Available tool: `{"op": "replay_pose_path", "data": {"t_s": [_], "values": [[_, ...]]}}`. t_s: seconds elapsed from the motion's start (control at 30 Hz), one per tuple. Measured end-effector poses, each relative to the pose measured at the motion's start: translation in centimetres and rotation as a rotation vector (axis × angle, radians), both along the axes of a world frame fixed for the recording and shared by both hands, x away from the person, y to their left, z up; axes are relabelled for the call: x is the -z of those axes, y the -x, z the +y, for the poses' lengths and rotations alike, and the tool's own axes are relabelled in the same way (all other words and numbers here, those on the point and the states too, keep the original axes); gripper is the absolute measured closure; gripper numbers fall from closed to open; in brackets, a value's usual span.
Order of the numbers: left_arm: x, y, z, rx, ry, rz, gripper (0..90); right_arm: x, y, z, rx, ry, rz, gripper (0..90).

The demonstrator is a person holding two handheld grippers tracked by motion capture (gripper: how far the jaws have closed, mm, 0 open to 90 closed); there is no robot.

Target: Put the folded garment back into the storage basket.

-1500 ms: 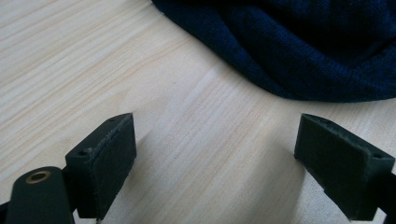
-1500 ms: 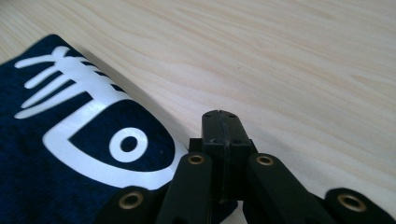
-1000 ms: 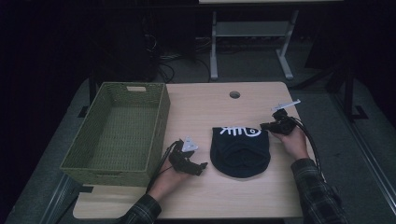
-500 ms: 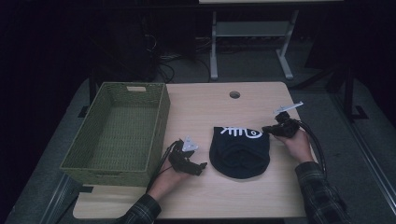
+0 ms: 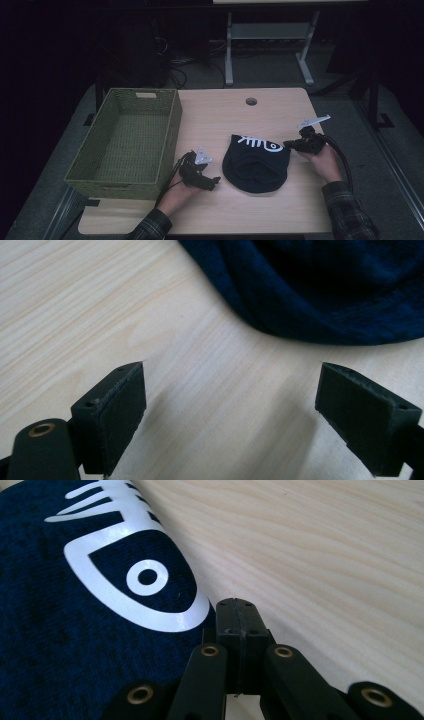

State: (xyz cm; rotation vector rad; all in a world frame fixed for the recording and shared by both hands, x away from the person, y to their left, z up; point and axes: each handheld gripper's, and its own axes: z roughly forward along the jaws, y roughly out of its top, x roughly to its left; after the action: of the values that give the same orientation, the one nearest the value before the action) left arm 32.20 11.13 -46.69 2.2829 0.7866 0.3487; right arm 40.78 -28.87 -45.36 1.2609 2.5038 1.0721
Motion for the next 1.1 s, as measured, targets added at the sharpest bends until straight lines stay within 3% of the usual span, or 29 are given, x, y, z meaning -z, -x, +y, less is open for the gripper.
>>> {"op": "replay_pose_path", "data": {"t_s": [0.33,0.57,0.73,0.9,1.1], "values": [[-0.3,0.7,0.1,0.009,-0.006,0.009,12.0,-0.2,1.8,0.2,-0.029,-0.002,-0.011,90.0],[-0.3,0.7,0.0,0.011,-0.01,0.012,12.0,-0.3,3.1,1.2,-0.06,0.041,-0.042,90.0],[-0.3,0.8,0.0,0.015,-0.017,0.017,12.0,-0.5,2.3,0.5,-0.01,0.037,-0.068,90.0],[-0.3,1.0,0.0,0.017,-0.013,0.018,12.0,0.3,1.1,0.5,0.003,0.056,-0.034,90.0],[-0.5,1.2,0.1,0.016,-0.007,0.018,12.0,0.8,2.0,0.7,-0.021,0.044,-0.024,90.0]]}}
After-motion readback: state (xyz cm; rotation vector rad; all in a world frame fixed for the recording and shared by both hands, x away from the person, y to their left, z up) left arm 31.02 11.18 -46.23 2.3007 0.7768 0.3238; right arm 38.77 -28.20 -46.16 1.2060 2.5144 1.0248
